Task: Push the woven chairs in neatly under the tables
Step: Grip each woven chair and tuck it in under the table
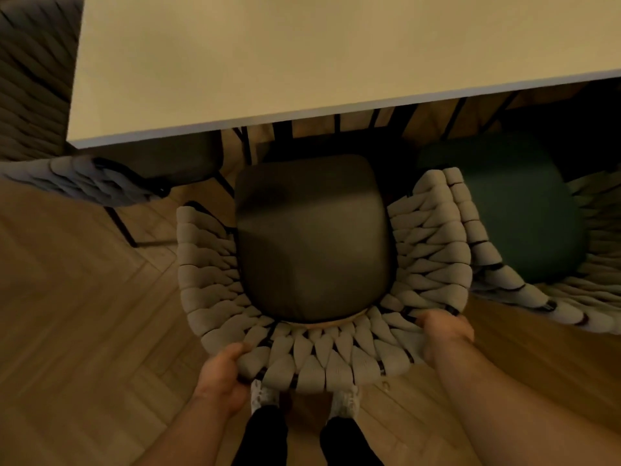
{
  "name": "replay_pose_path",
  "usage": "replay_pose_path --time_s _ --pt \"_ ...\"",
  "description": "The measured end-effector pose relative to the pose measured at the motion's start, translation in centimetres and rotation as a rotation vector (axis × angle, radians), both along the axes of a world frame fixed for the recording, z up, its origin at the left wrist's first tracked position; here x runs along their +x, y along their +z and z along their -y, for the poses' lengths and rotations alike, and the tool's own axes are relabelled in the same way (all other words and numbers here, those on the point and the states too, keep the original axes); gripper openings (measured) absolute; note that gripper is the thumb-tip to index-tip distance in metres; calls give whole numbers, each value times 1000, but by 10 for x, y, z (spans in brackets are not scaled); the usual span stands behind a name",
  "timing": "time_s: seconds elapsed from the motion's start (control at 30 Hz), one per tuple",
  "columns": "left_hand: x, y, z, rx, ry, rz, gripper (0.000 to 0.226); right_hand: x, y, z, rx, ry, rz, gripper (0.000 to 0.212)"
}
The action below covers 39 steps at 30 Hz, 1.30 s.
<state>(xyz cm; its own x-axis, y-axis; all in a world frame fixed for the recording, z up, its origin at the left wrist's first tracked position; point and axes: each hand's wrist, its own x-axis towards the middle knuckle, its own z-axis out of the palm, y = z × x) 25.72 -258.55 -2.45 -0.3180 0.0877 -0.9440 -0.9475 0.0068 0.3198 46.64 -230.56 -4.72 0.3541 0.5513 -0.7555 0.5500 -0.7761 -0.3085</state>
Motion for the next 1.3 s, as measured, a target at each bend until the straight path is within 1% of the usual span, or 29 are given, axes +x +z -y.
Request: replay_pose_path --time_s 0.07,0.2,0.23,0.3,0.33,0.37,0.43,0.5,0.53,0.63,0.7,0.77,0.83,0.93,1.0,1.07,1.1,1.13,1.17,1.23,1.27,1.3 --pt "1 1 -1 -9 -5 3 18 2 -1 3 28 -71 -59 60" --pt "-7 5 -3 -47 4 -4 15 -9 3 10 144 -291 -178 72" --pt "-11 5 -3 -56 4 -16 16 -12 4 8 172 -341 -225 72" --pt "-18 9 -7 -42 12 -56 14 -15 7 3 194 -404 -296 61" --pt "-21 11 -10 -38 11 -68 14 -16 9 0 209 -391 -318 56" --pt "-22 14 -12 -35 5 -76 14 -16 10 0 225 -353 -311 56" --pt "-23 13 -11 -48 2 -97 16 -16 12 1 249 -274 -234 66" --pt "-22 4 -7 -67 15 -87 29 -13 14 2 257 -241 -204 71" --pt "-19 0 -4 -62 35 -79 34 -10 13 1 264 -231 -206 69" --pt "-13 -3 -4 -50 39 -82 39 -3 13 -2 272 -233 -243 55" --pt "-19 -9 -8 -43 51 -111 41 -7 13 -7 269 -241 -261 53" --pt "-32 -16 -16 -69 42 -104 41 -18 12 -13 265 -223 -279 58" --pt "-46 -27 -22 -51 24 -53 41 -28 6 -20 259 -206 -254 68" --pt "-47 -32 -27 -75 -24 -28 32 -32 -5 -27 259 -149 -209 70" --pt "-44 -39 -25 -60 -41 -22 32 -27 -11 -34 249 -75 -183 71" --pt "-44 -41 -21 -45 -99 -60 34 -22 -14 -32 235 61 -159 70" --pt "-45 -40 -18 -53 -152 -107 33 -21 -14 -29 249 137 -129 71" --pt "-48 -40 -15 -79 -210 -181 38 -20 -12 -24 294 218 -96 73" --pt "-51 -42 -13 -169 -296 -285 56 -19 -9 -18 366 310 -53 76" --pt "-57 -36 -12 -463 -599 -574 107 -16 -2 -3 518 566 103 86" --pt "-56 -30 -16 -576 -753 -738 119 -16 2 6 574 726 202 89" --pt "-52 -21 -21 -670 -920 -920 119 -16 4 16 626 910 268 85"
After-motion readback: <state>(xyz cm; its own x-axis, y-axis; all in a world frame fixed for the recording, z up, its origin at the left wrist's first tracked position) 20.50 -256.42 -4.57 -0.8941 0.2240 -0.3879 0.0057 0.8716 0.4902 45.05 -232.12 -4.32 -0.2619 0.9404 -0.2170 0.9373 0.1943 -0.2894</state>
